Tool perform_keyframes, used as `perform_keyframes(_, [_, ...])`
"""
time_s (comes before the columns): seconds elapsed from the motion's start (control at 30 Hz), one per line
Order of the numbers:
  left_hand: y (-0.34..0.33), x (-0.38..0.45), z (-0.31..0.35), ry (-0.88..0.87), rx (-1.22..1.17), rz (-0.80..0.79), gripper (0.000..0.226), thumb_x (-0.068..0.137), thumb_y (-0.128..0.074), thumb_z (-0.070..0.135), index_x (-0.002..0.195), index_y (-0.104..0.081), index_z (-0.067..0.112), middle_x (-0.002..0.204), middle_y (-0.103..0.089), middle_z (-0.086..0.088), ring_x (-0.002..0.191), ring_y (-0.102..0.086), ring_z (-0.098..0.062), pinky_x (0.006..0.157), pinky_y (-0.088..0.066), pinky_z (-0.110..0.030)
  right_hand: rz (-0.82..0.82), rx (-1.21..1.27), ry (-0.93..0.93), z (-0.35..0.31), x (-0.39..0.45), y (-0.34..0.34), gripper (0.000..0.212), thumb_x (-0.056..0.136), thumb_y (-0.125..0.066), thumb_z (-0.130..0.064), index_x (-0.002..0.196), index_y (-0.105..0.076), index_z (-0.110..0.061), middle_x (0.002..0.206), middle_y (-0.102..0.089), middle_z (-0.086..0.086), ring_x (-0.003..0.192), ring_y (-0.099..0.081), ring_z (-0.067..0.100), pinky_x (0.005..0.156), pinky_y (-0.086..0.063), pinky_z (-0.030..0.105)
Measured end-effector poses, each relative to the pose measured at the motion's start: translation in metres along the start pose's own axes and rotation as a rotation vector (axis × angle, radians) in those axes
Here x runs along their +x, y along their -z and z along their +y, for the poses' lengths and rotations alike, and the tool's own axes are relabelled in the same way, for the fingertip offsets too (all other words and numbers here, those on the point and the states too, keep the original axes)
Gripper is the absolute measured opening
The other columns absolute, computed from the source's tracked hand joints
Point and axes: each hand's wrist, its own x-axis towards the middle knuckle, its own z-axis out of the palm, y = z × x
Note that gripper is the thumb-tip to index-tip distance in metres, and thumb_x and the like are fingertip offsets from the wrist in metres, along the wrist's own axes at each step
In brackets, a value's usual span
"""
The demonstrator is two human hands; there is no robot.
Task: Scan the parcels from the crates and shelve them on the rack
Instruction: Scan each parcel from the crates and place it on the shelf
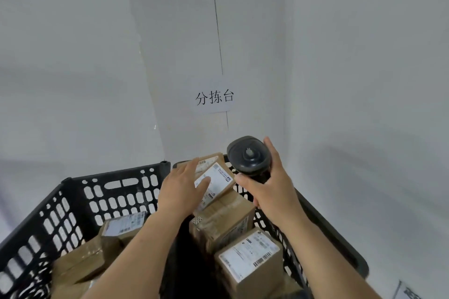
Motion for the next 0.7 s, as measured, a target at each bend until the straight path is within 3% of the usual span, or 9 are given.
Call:
perform_keyframes(0.17, [-0.031,0.043,-0.027,0.067,0.019,-0.109,0.056,0.097,-0.046,0.040,0.148,-0.030,0.026,0.137,-0.053,-0.004,0.125,-0.047,-0.025,0.098,-0.045,-0.043,-0.050,0.012,-0.041,0.027,0.039,-0.017,0.100,0.082,-0.077,-0.030,0.153,-0.009,-0.049,0.113,-0.043,-0.036,0.092,-0.051,0.017,0.099,-0.050,0.056])
perform_keyframes(0.23, [-0.044,0.056,-0.035,0.074,0.034,-0.139,0.055,0.096,-0.045,0.040,0.148,-0.030,0.026,0.139,-0.052,-0.004,0.126,-0.046,-0.026,0.099,-0.044,-0.043,-0.047,0.028,-0.065,0.037,0.050,-0.024,0.100,0.082,-0.077,-0.028,0.153,-0.010,-0.048,0.124,-0.049,-0.028,0.090,-0.052,0.016,0.098,-0.051,0.052])
perform_keyframes(0.3, [-0.054,0.066,-0.040,0.087,0.054,-0.171,0.056,0.097,-0.042,0.039,0.150,-0.028,0.024,0.143,-0.048,-0.006,0.130,-0.042,-0.026,0.101,-0.041,-0.042,-0.051,0.044,-0.091,0.046,0.058,-0.029,0.099,0.083,-0.077,-0.027,0.153,-0.010,-0.047,0.139,-0.050,-0.013,0.088,-0.053,0.015,0.083,-0.058,0.040])
perform_keyframes(0.37, [-0.064,0.076,-0.044,0.093,0.067,-0.189,0.056,0.098,-0.040,0.038,0.150,-0.028,0.022,0.143,-0.047,-0.007,0.131,-0.042,-0.026,0.100,-0.040,-0.042,-0.058,0.045,-0.115,0.055,0.066,-0.033,0.098,0.085,-0.076,-0.025,0.154,-0.010,-0.045,0.137,-0.048,-0.011,0.075,-0.056,0.010,0.058,-0.053,0.022])
perform_keyframes(0.47, [-0.076,0.089,-0.051,0.096,0.090,-0.230,0.052,0.098,-0.039,0.037,0.146,-0.032,0.018,0.141,-0.048,-0.009,0.129,-0.043,-0.028,0.098,-0.040,-0.042,-0.059,0.036,-0.143,0.065,0.075,-0.034,0.097,0.086,-0.075,-0.023,0.155,-0.010,-0.044,0.136,-0.047,-0.009,0.064,-0.055,0.007,0.048,-0.046,0.016])
perform_keyframes(0.6, [-0.088,0.097,-0.058,0.102,0.101,-0.323,0.044,0.096,-0.044,0.040,0.131,-0.044,0.013,0.132,-0.054,-0.011,0.119,-0.051,-0.031,0.094,-0.045,-0.043,-0.059,0.045,-0.178,0.075,0.079,-0.033,0.097,0.086,-0.075,-0.025,0.155,-0.009,-0.044,0.143,-0.045,-0.007,0.079,-0.058,0.011,0.048,-0.047,0.014])
perform_keyframes(0.7, [-0.094,0.098,-0.060,0.101,0.085,-0.334,0.041,0.094,-0.049,0.041,0.124,-0.048,0.013,0.128,-0.055,-0.010,0.116,-0.053,-0.030,0.094,-0.046,-0.043,-0.044,0.039,-0.199,0.078,0.077,-0.029,0.098,0.085,-0.076,-0.026,0.155,-0.009,-0.044,0.136,-0.046,-0.013,0.098,-0.061,0.014,0.054,-0.049,0.015])
